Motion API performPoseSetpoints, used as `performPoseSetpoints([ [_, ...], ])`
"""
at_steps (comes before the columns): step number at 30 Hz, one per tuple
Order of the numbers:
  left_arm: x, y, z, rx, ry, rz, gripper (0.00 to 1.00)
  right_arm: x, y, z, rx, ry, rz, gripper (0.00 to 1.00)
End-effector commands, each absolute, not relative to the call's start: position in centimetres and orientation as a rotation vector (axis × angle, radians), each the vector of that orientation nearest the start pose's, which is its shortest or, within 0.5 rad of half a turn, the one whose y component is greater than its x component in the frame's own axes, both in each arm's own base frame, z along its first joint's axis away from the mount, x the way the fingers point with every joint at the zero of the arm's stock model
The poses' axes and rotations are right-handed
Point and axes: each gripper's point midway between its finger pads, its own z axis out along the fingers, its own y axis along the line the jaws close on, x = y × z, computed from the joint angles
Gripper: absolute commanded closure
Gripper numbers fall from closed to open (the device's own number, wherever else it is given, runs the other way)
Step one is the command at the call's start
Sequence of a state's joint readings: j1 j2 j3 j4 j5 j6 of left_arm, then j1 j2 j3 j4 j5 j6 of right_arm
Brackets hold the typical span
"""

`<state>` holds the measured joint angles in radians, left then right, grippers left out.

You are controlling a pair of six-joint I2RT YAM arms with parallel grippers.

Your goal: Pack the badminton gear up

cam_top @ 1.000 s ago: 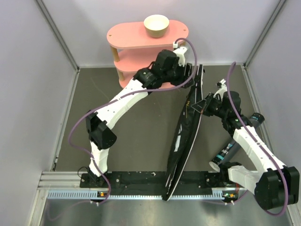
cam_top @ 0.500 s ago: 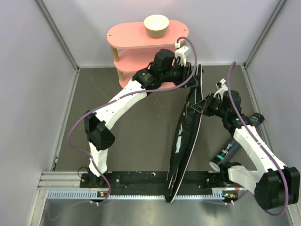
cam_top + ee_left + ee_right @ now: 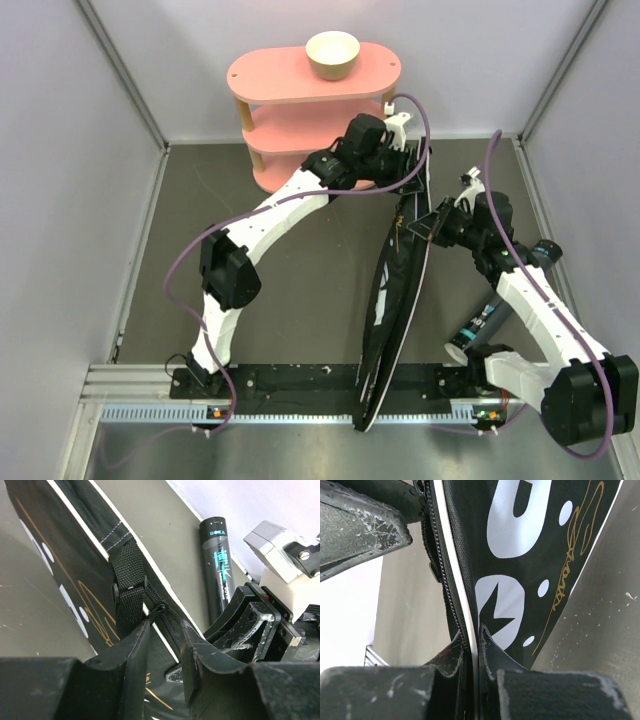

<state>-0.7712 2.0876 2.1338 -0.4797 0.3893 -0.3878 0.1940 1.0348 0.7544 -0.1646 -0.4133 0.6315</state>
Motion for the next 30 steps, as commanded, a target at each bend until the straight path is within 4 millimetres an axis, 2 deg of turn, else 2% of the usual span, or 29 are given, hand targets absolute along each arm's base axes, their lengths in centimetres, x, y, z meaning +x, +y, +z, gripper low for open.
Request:
performPoseSetpoints([
  [1, 37.6, -46.2, 31.4, 0.660, 1.951, -1.048, 0.64, 31.1, 16.3, 26.7, 0.104, 1.910, 0.992, 1.00],
  [4, 37.7, -46.4, 30.6, 0.659, 1.971, -1.047, 0.58, 31.2, 16.3, 26.7, 0.104, 1.910, 0.994, 1.00],
  [8, 38.0, -46.4, 30.1, 0.656, 1.982, -1.034, 0.56, 31.1, 16.3, 26.9, 0.102, 1.906, 0.996, 1.00],
  [21, 38.0, -47.3, 28.7, 0.674, 2.006, -1.070, 0.56, 31.0, 16.5, 27.1, 0.099, 1.900, 1.012, 1.00],
  [23, 37.9, -47.4, 28.5, 0.679, 2.008, -1.074, 0.58, 31.0, 16.5, 27.1, 0.099, 1.899, 1.010, 1.00],
  [25, 37.9, -47.5, 28.4, 0.679, 2.007, -1.076, 0.64, 31.1, 16.5, 27.0, 0.106, 1.904, 1.009, 1.00],
  [30, 37.1, -48.0, 28.5, 0.704, 2.005, -1.098, 0.70, 31.2, 16.8, 27.2, 0.102, 1.895, 1.016, 1.00],
])
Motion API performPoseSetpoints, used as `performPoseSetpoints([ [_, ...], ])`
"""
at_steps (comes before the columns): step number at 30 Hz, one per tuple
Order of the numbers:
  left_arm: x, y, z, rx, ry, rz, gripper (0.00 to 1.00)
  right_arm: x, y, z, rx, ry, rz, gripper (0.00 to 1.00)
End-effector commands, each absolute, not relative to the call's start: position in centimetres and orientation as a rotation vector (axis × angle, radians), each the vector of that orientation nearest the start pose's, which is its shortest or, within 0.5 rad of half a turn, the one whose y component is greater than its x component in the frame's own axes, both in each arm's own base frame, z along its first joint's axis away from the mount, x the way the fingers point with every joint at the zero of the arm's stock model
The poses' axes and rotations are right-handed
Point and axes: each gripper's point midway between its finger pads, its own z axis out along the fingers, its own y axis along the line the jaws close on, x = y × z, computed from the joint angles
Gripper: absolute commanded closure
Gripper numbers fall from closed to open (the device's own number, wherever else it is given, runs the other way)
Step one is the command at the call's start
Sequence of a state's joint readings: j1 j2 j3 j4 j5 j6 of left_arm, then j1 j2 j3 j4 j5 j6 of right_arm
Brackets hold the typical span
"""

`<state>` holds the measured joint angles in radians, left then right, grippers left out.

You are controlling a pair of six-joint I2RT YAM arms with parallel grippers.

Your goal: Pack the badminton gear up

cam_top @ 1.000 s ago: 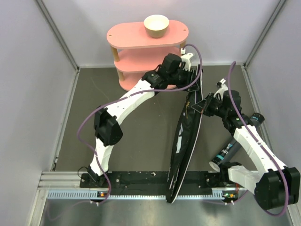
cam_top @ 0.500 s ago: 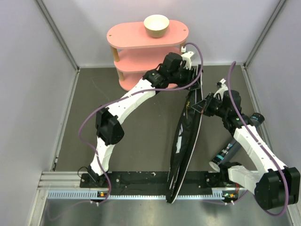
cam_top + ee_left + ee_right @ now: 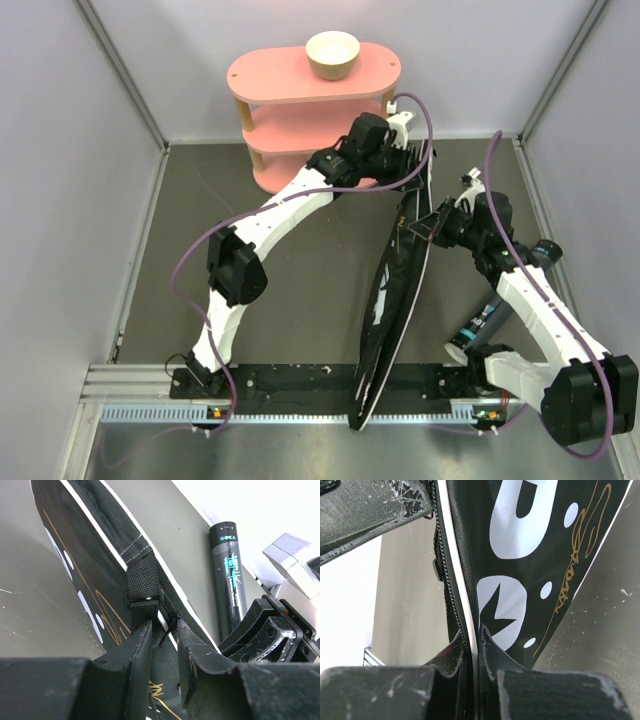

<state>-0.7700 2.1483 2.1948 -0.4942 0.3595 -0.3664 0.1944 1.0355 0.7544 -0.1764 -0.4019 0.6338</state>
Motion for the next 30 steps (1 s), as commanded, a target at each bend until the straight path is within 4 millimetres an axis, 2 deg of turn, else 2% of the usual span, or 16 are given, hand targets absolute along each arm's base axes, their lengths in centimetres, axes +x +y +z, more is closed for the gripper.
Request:
performPoseSetpoints([
  [1, 37.0, -48.0, 28.5, 0.708, 2.006, -1.097, 0.73, 31.4, 16.8, 27.1, 0.106, 1.898, 1.013, 1.00],
  [16, 35.8, -48.0, 28.0, 0.747, 2.023, -1.053, 0.70, 31.4, 17.0, 27.0, 0.109, 1.901, 1.014, 1.00],
  [20, 35.7, -47.9, 27.8, 0.751, 2.030, -1.042, 0.80, 31.5, 17.1, 27.2, 0.112, 1.897, 1.016, 1.00],
  [21, 35.7, -47.9, 27.7, 0.751, 2.031, -1.039, 0.88, 31.5, 17.1, 27.1, 0.115, 1.900, 1.016, 1.00],
  [24, 35.8, -47.6, 28.2, 0.744, 2.023, -1.028, 1.00, 31.6, 17.0, 27.1, 0.124, 1.899, 1.012, 1.00],
  [28, 34.9, -47.8, 29.5, 0.762, 1.992, -1.039, 1.00, 32.0, 16.5, 26.6, 0.182, 1.908, 0.987, 1.00],
  [30, 33.8, -48.0, 30.1, 0.789, 1.975, -1.060, 1.00, 32.4, 16.0, 26.1, 0.234, 1.910, 0.961, 1.00],
])
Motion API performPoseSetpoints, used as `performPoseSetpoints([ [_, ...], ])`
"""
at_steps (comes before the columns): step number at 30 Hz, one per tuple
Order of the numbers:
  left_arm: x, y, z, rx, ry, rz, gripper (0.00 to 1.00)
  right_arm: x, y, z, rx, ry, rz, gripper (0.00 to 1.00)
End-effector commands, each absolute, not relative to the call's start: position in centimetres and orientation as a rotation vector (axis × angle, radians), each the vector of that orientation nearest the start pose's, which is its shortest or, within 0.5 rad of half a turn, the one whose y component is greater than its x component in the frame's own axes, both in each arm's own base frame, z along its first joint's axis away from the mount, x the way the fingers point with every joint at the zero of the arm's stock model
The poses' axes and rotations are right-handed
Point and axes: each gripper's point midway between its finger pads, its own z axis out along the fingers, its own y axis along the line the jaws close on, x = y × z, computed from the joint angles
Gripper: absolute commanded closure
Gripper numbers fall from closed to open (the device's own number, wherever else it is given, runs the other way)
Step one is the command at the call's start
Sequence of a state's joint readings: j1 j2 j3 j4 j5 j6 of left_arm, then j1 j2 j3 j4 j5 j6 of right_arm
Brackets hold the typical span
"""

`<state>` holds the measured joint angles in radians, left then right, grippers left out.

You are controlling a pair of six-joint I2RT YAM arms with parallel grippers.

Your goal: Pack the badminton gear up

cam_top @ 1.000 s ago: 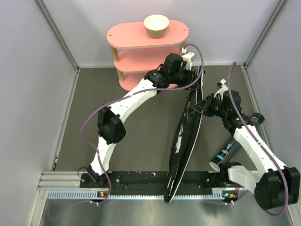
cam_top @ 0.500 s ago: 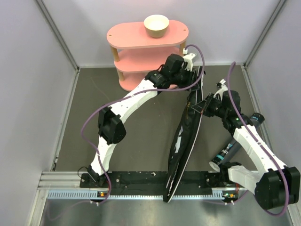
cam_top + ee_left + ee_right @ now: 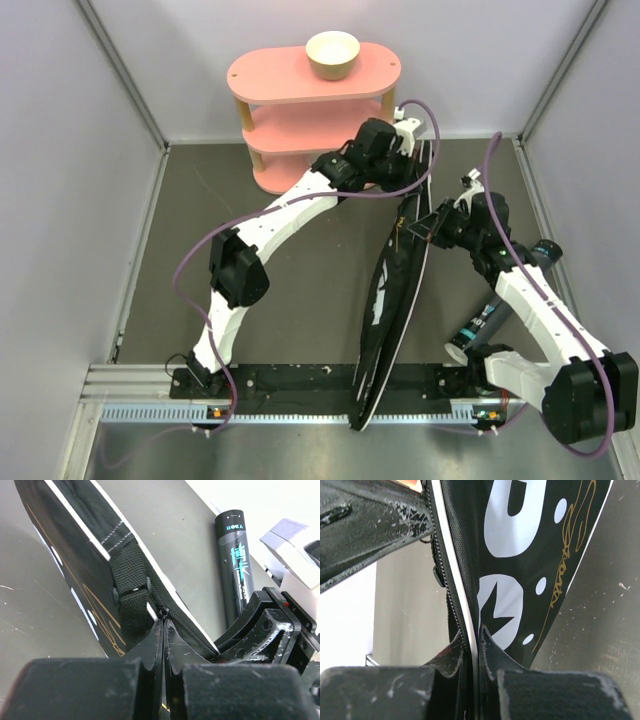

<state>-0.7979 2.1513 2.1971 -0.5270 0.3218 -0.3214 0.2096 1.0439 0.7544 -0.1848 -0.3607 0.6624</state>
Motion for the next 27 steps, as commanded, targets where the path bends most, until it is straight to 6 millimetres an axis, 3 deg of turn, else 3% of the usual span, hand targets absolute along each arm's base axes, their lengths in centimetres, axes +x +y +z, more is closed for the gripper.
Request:
performPoseSetpoints([
  [1, 33.3, -48.2, 30.3, 0.799, 1.969, -1.069, 1.00, 32.6, 15.8, 26.0, 0.269, 1.912, 0.959, 1.00],
  [7, 29.9, -48.7, 30.6, 0.843, 1.958, -1.108, 1.00, 33.8, 14.6, 25.4, 0.430, 1.884, 0.920, 1.00],
  [9, 29.5, -48.3, 29.6, 0.840, 1.983, -1.087, 1.00, 34.0, 14.0, 25.5, 0.456, 1.866, 0.898, 1.00],
  [16, 28.7, -46.9, 29.1, 0.835, 1.989, -1.065, 1.00, 33.5, 14.2, 25.1, 0.390, 1.881, 0.882, 1.00],
  [18, 28.8, -47.1, 29.3, 0.842, 1.984, -1.067, 1.00, 33.0, 14.1, 24.7, 0.354, 1.902, 0.868, 0.93],
  [22, 28.8, -47.7, 29.2, 0.843, 1.981, -1.094, 1.00, 31.1, 13.0, 24.4, 0.312, 1.951, 0.773, 0.65],
  [25, 28.9, -47.9, 29.1, 0.835, 1.981, -1.098, 1.00, 30.8, 11.7, 25.3, 0.307, 1.936, 0.713, 0.49],
  [27, 29.0, -48.0, 29.0, 0.831, 1.980, -1.101, 1.00, 31.0, 10.8, 26.0, 0.325, 1.940, 0.687, 0.44],
])
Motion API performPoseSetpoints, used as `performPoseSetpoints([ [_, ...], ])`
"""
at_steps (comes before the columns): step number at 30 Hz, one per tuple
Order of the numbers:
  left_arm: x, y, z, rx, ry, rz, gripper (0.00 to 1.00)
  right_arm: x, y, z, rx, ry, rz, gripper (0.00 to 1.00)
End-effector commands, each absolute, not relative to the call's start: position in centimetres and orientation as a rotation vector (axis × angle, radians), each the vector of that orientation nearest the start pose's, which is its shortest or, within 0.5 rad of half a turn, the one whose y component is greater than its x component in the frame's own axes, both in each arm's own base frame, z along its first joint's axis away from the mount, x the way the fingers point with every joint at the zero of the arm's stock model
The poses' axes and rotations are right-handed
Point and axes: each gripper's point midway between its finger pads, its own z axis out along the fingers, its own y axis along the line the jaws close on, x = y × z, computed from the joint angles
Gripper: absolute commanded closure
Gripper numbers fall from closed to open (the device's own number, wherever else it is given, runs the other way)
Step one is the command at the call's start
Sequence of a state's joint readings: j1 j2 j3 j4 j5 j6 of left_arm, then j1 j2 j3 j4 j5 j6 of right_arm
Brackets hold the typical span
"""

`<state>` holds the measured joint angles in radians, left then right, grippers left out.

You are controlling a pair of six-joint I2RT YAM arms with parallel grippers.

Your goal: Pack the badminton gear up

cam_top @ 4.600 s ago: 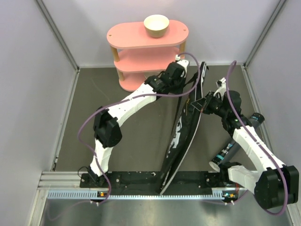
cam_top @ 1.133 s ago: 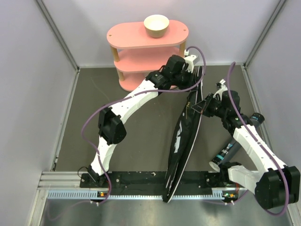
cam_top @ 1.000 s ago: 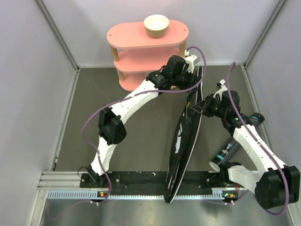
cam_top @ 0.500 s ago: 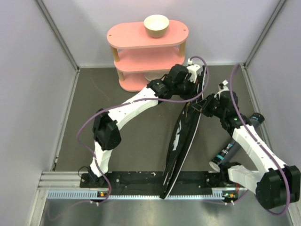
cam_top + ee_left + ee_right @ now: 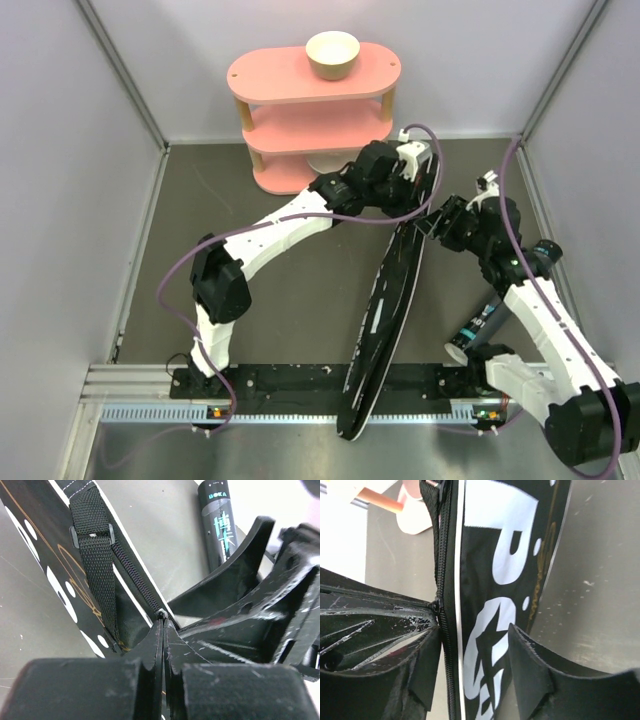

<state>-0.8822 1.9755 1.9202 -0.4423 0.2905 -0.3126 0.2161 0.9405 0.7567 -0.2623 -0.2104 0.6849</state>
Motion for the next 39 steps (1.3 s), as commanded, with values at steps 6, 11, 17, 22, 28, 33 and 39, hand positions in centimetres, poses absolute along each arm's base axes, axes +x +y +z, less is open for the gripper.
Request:
performPoseSetpoints([
  [6, 28.8, -47.8, 28.6, 0.826, 1.994, -1.107, 1.00, 33.7, 8.5, 27.9, 0.427, 1.940, 0.675, 0.37],
  [11, 28.7, -47.8, 28.6, 0.831, 1.993, -1.114, 1.00, 35.9, 9.4, 27.5, 0.436, 2.014, 0.714, 0.39],
  [17, 28.8, -47.9, 28.7, 0.830, 1.988, -1.114, 1.00, 36.7, 10.8, 25.9, 0.450, 2.070, 0.778, 0.54],
  [22, 28.8, -48.0, 28.6, 0.836, 1.986, -1.110, 1.00, 35.8, 11.6, 24.3, 0.461, 2.087, 0.787, 0.58],
  [28, 28.5, -47.8, 27.9, 0.848, 2.001, -1.111, 1.00, 36.0, 11.8, 23.8, 0.565, 2.066, 0.820, 0.74],
  [33, 27.6, -47.1, 27.9, 0.856, 2.002, -1.097, 1.00, 37.2, 11.4, 24.5, 0.689, 2.018, 0.840, 1.00],
  [39, 25.0, -46.3, 28.1, 0.892, 2.000, -1.097, 1.00, 38.5, 9.2, 24.9, 0.815, 1.954, 0.760, 1.00],
])
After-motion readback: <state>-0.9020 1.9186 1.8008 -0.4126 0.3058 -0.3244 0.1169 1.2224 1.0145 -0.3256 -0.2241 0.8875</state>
